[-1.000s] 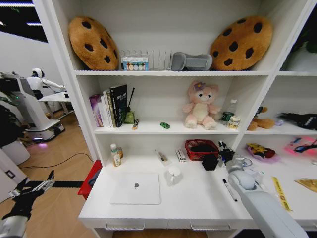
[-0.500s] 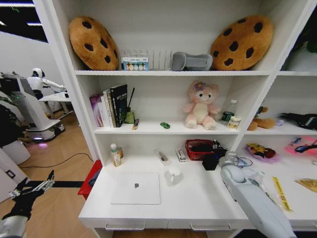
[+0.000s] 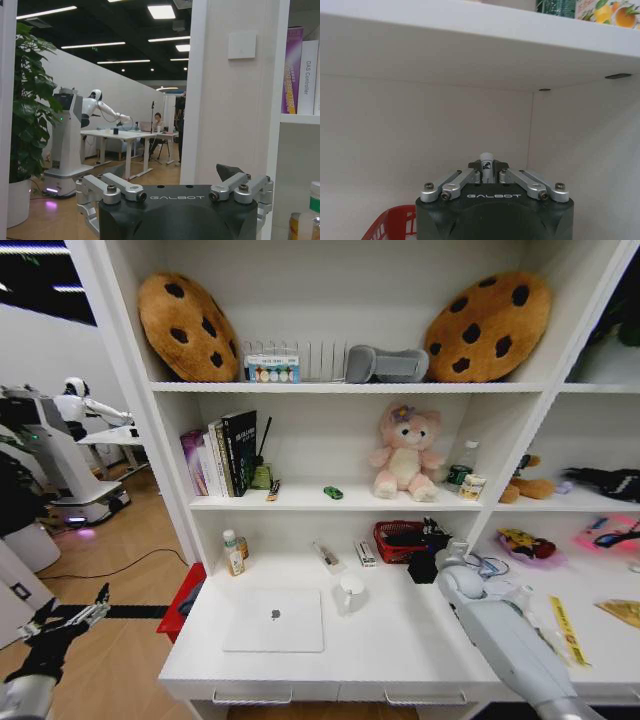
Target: Organize the objects on the table.
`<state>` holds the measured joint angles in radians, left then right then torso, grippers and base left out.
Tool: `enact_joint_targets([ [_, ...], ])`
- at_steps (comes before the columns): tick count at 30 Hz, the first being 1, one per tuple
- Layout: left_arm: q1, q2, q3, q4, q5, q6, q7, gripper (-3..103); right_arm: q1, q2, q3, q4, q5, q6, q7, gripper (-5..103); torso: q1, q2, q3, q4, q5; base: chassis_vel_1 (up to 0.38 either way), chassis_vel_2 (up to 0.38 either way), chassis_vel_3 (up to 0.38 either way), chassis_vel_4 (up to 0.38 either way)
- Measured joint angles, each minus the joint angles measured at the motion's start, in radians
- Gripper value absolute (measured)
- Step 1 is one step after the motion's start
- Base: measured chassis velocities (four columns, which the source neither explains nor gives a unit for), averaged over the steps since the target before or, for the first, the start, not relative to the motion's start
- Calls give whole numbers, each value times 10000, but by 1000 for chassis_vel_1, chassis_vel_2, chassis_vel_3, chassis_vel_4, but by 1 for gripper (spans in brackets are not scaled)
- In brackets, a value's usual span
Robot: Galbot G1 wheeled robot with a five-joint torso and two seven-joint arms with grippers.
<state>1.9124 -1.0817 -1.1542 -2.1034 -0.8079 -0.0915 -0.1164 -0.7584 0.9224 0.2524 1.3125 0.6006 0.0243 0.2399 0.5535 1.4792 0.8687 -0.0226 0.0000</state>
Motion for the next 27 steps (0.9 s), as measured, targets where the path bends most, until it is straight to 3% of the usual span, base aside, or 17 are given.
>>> enact_joint_targets([
  [16, 0, -1, 0, 0, 0, 0, -1, 100, -694, 17, 114, -194, -483, 213, -143, 8, -1, 0, -1, -3, 1, 0, 0, 0, 0],
  [21, 0, 0, 0, 0, 0, 0, -1, 100, -896, 29, 190, -35, -502, 206, -156, 23, 0, 0, -1, -3, -1, 0, 0, 0, 0],
  [25, 0, 0, 0, 0, 0, 0, 0, 100, -1112, -60, 314, 390, -452, 116, -84, 44, 0, 0, -1, -1, -1, 0, 0, 0, 0],
  [27, 0, 0, 0, 0, 0, 0, -1, 100, -1246, -108, 390, 623, -408, 67, -36, 50, 0, 0, -1, -1, 0, 0, 0, 0, 0],
])
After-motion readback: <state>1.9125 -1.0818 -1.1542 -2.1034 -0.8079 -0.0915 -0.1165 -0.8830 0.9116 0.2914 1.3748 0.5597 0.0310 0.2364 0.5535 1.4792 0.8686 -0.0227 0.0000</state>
